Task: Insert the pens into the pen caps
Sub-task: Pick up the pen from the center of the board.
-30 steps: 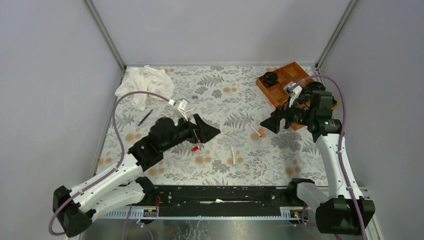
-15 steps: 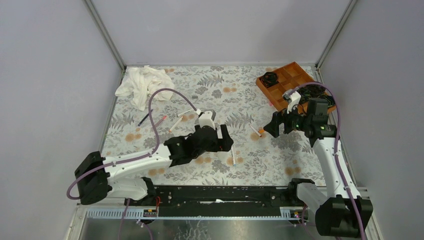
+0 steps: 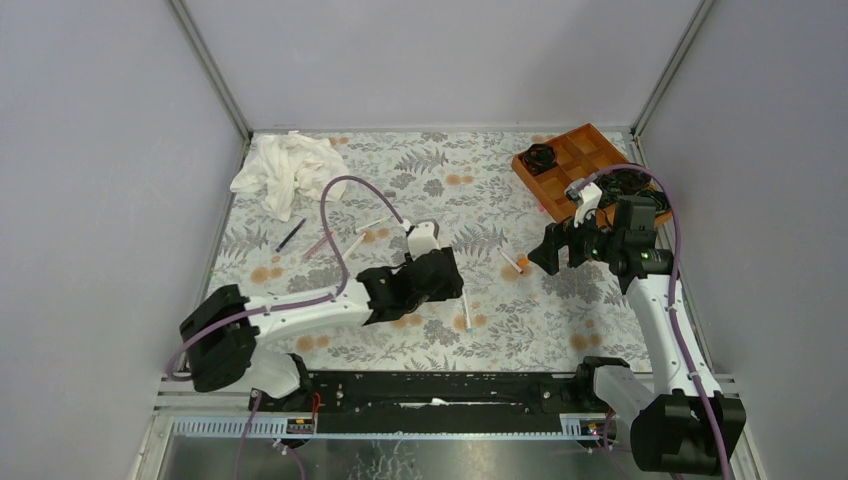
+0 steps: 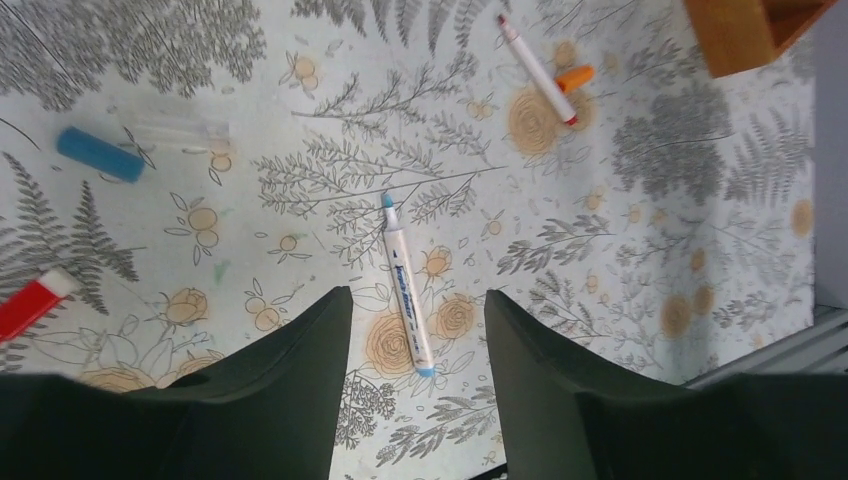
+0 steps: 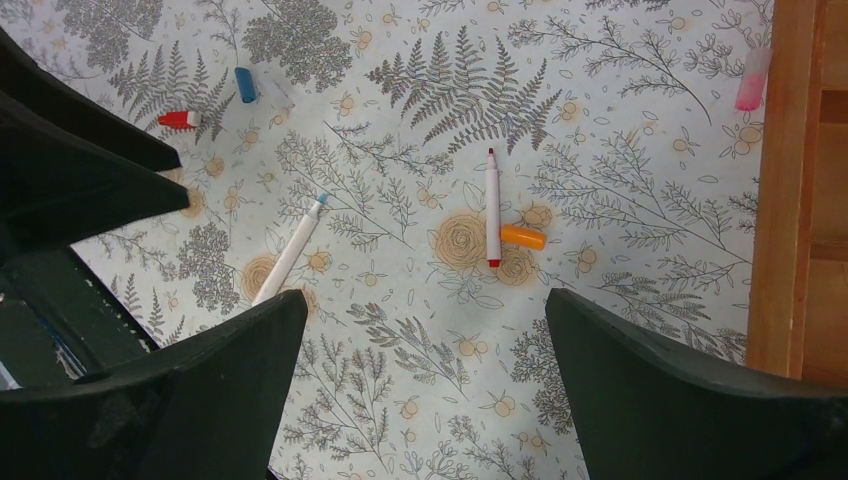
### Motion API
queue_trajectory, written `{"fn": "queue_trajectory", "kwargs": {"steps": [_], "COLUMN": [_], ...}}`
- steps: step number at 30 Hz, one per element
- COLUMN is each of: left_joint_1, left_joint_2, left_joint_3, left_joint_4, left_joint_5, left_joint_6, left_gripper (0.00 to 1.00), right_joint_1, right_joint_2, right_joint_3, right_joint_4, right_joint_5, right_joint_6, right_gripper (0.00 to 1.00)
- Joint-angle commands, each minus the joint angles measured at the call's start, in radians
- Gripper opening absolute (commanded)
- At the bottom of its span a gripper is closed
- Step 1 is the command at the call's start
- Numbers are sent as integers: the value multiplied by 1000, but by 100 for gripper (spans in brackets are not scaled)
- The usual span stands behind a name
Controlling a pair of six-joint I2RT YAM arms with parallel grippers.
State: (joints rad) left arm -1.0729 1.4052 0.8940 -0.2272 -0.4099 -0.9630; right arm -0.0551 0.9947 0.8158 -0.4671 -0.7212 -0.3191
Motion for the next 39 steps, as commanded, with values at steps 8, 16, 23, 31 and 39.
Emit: {"fn": "queue_trajectory", "kwargs": {"steps": [8, 16, 23, 31, 39], "left_joint_1": [-31, -53, -80, -84, -96], "left_joint_2": [276, 384, 480, 525, 592], "left_joint_3": [167, 245, 309, 332, 380], "left_joint_4": [-96, -169, -235, -275, -393], "left_joint_5": [-32, -95, -119, -110, -130], "left_joint_6": [-109, -96, -99, -91, -82], "left_gripper": [53, 54, 52, 39, 32], "right_joint_1": [-2, -2, -2, -2, -2], "right_joint_2": [-18, -16, -21, -24, -31], "right_joint_3": [13, 13, 13, 13, 14], "right_joint_4": [-8, -13, -14, -15, -13], "right_joint_5": [-1, -7, -12, -18, -22], "right_joint_6": [-18, -17, -17, -15, -13], "right_gripper": [100, 100, 100, 100, 100]}}
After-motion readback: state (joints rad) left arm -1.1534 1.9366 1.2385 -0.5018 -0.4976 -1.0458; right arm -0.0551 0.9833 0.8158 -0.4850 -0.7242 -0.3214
